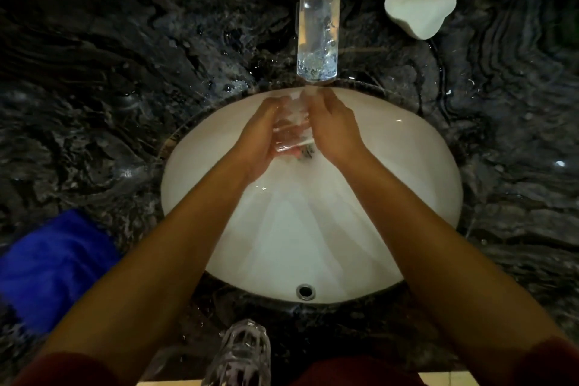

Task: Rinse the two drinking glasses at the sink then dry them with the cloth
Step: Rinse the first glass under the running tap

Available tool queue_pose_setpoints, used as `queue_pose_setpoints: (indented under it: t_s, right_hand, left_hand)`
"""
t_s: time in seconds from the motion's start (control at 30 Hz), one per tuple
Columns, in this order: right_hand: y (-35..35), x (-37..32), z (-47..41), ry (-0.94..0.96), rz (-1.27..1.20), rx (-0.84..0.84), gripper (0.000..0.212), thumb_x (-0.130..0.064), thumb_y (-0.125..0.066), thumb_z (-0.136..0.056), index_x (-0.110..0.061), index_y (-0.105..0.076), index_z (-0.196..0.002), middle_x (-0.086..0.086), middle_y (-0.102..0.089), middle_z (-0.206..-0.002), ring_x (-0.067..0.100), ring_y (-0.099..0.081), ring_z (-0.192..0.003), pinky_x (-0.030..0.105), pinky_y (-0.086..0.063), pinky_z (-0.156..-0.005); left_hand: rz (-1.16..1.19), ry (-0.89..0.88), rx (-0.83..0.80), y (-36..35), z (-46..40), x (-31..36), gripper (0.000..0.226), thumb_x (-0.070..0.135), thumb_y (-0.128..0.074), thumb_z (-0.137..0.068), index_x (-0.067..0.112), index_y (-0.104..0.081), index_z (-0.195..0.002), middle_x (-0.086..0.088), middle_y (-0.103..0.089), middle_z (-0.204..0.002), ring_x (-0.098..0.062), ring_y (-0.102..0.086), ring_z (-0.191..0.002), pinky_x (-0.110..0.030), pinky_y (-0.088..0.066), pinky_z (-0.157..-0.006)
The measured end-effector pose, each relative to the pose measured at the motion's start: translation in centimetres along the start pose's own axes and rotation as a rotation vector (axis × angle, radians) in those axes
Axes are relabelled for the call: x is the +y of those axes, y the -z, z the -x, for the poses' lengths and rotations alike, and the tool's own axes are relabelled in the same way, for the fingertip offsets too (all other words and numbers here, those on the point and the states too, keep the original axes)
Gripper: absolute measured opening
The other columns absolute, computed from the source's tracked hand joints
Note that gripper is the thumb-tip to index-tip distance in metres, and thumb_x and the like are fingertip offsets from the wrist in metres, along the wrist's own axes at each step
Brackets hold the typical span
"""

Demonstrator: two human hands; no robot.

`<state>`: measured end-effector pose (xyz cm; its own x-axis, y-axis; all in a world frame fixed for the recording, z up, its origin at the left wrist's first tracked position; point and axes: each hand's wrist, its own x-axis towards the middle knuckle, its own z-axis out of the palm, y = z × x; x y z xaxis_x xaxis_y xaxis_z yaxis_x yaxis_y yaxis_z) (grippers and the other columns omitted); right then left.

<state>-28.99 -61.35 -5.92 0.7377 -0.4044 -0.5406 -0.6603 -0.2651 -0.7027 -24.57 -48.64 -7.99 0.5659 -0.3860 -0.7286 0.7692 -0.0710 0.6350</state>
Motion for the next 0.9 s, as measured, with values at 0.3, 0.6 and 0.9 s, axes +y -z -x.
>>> queue_pose_setpoints:
  t_s: [0.3,0.6,0.9]
  right_hand:
    - [-1.0,-0.1,-1.8,-0.415,-0.111,-0.392,0.048,-0.066,-0.041,-0.098,-0.021,-0.058,-0.094,0.008,-0.059,-0.070,0.011,-0.047,-0.040,0.015,-0.020,-0.038]
    - [-1.6,1.1,-2.0,-0.130,-0.209,0.000,0.040,-0.058,-0.058,-0.090,-0.021,-0.071,-0.100,-0.006,-0.071,-0.075,0.010,-0.064,-0.059,0.027,-0.045,-0.055]
    - [-2.2,0.3,-0.6,-0.469,-0.741,-0.037,0.040,-0.051,-0.052,-0.099,-0.018,-0.075,-0.100,0.010,-0.078,-0.091,0.031,-0.075,-0.083,0.039,-0.061,-0.069]
  left_hand:
    - [-0.320,-0.305,0.229,1.5,-0.6,-1.2,0.028,0.004,-0.047,-0.100,0.021,-0.066,-0.089,-0.001,-0.073,-0.091,-0.013,-0.069,-0.080,-0.030,-0.056,-0.077]
    - [-0.291,0.029,-0.093,0.3,0.3,1.3,0.050,0.058,-0.047,-0.103,0.015,-0.068,-0.118,-0.019,-0.072,-0.103,-0.040,-0.074,-0.088,-0.047,-0.064,-0.074]
    - [-0.076,0.016,-0.174,0.0,-0.3,-0.7,0.056,0.039,-0.065,-0.096,0.023,-0.045,-0.146,-0.007,-0.074,-0.100,-0.032,-0.071,-0.084,-0.049,-0.061,-0.076]
